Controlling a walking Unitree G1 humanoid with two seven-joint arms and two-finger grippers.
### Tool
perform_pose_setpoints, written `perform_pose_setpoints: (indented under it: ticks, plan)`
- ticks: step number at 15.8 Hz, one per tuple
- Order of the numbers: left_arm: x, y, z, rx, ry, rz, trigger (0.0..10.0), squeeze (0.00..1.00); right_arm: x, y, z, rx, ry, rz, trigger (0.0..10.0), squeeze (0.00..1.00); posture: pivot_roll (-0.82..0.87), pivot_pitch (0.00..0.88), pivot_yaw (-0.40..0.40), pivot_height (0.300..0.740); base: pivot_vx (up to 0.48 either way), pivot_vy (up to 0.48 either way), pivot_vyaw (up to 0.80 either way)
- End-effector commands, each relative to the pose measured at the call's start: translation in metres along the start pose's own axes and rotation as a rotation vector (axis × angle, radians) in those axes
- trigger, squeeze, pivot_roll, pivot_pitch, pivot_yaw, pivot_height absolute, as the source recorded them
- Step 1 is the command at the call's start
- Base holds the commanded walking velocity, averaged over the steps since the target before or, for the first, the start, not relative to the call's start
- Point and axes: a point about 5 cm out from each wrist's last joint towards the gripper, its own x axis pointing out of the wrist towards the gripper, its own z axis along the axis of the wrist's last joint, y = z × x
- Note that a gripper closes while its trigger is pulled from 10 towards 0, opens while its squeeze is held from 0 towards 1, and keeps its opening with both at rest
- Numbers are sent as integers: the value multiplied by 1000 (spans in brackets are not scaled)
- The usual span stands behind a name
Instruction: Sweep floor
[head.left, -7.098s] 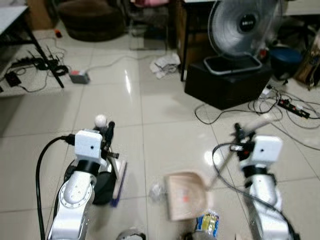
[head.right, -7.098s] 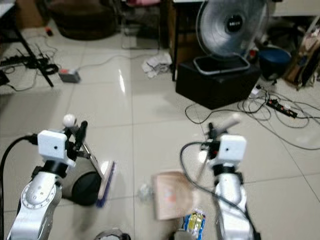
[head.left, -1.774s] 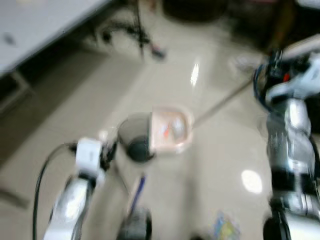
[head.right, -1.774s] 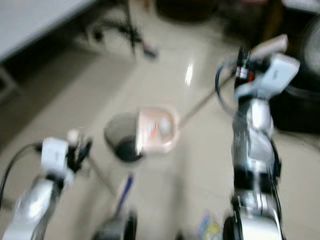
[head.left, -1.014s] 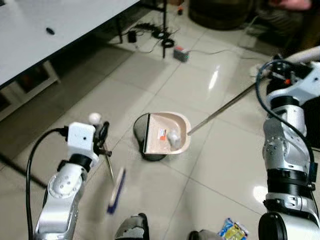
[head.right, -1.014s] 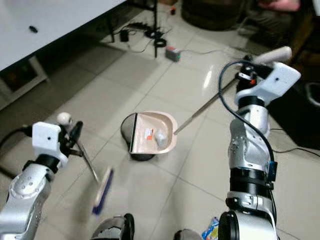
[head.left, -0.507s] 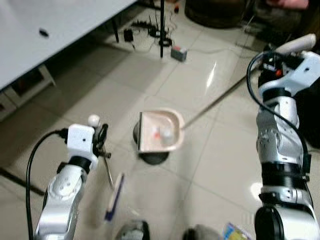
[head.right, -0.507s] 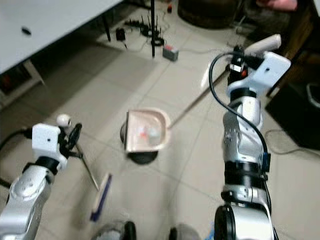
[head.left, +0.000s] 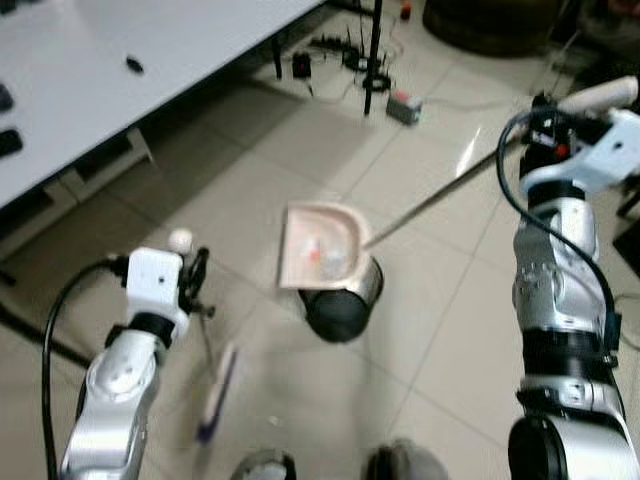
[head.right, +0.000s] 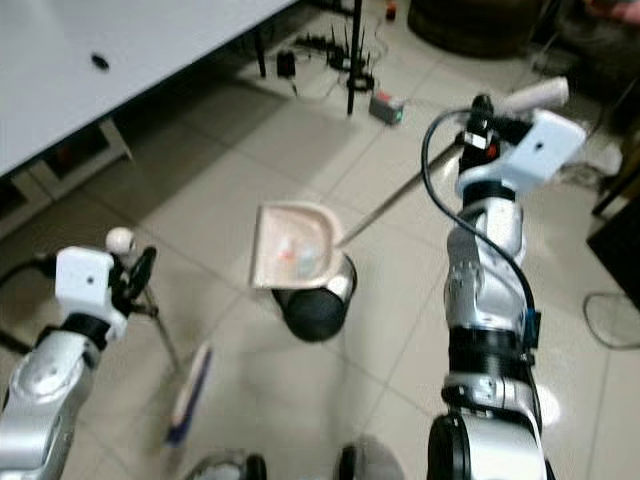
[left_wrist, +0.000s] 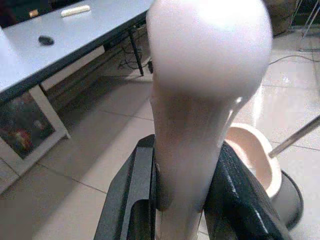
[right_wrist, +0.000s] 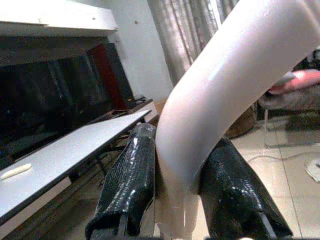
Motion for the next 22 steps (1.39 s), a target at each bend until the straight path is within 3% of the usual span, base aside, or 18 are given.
perform_pose_setpoints:
  ticks: [1,8,14,19,22]
  plan:
    - [1,-6,7,-6,-36,-31,10000,0,0,-12,15,-15,-74,-43,10000,0,101,143,41,740,431,0,0]
    - [0,-10,1,-25,-21,-67,10000,0,-4,-20,22,-20,-93,-49,10000,0,75,126,58,740,397,0,0]
    - [3,-9,2,-32,-27,-65,10000,0,5,-11,34,10,-119,1,10000,0,64,121,51,740,0,0,0]
    - [5,-10,0,-28,-29,-61,10000,0,17,-4,60,17,-156,132,10000,0,60,121,42,740,0,0,0]
    - [5,-8,0,-20,-33,-58,10000,0,21,4,74,-40,-146,279,10000,0,59,119,41,740,0,0,0]
